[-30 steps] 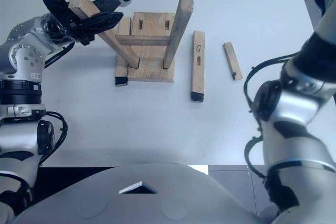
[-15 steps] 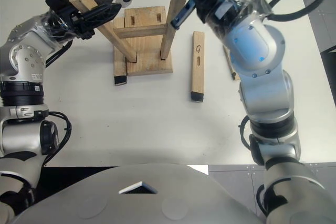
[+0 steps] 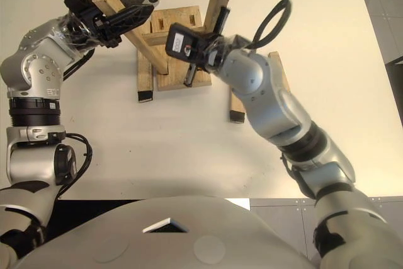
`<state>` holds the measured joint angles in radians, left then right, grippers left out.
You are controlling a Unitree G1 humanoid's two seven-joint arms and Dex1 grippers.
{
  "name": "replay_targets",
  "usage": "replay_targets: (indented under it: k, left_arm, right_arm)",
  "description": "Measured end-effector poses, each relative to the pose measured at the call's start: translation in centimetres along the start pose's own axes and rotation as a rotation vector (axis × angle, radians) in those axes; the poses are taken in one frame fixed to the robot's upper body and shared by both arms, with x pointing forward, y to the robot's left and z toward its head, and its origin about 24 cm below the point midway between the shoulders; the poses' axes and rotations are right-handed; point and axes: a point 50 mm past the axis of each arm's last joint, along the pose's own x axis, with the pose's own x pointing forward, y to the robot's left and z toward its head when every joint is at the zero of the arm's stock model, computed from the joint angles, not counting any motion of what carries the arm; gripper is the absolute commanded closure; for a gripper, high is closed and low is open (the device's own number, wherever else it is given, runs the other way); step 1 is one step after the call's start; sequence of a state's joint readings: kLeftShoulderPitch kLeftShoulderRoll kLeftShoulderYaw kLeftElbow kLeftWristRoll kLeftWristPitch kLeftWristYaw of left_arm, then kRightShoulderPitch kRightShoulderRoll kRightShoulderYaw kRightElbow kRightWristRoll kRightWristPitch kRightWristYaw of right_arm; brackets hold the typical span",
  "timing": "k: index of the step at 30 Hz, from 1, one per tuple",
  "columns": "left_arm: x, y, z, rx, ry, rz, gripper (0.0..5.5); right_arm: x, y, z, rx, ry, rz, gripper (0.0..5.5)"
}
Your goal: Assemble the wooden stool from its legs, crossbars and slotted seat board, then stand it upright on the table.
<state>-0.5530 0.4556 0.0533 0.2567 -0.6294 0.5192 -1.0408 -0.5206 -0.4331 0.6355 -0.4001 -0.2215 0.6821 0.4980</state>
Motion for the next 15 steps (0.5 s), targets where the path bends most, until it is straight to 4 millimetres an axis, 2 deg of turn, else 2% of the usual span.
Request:
replay_targets:
  k: [2, 5, 9, 12, 15]
  left_arm:
    - [0.1, 0.0, 0.0, 0.000, -0.002, 0.000, 3.13]
    - [0.1, -0.1, -0.1, 0.000, -0.005, -0.001, 3.13]
    - [0.3, -0.2, -0.4, -0.001, -0.018, -0.002, 3.13]
    - [0.3, -0.1, -0.4, -0.002, -0.020, 0.001, 3.13]
    - [0.2, -0.1, -0.5, -0.003, -0.021, 0.002, 3.13]
  right_arm:
    - [0.5, 0.2, -1.1, -0.004, 0.060, 0.002, 5.49]
    - [0.8, -0.2, -0.7, 0.002, 0.037, -0.031, 5.49]
    - [-1.1, -2.7, 0.8, 0.012, -0.069, -0.115, 5.49]
    - [-2.4, -4.5, 0.8, 0.060, -0.106, -0.167, 5.49]
    - [-1.7, -4.7, -0.3, 0.062, -0.053, -0.189, 5.49]
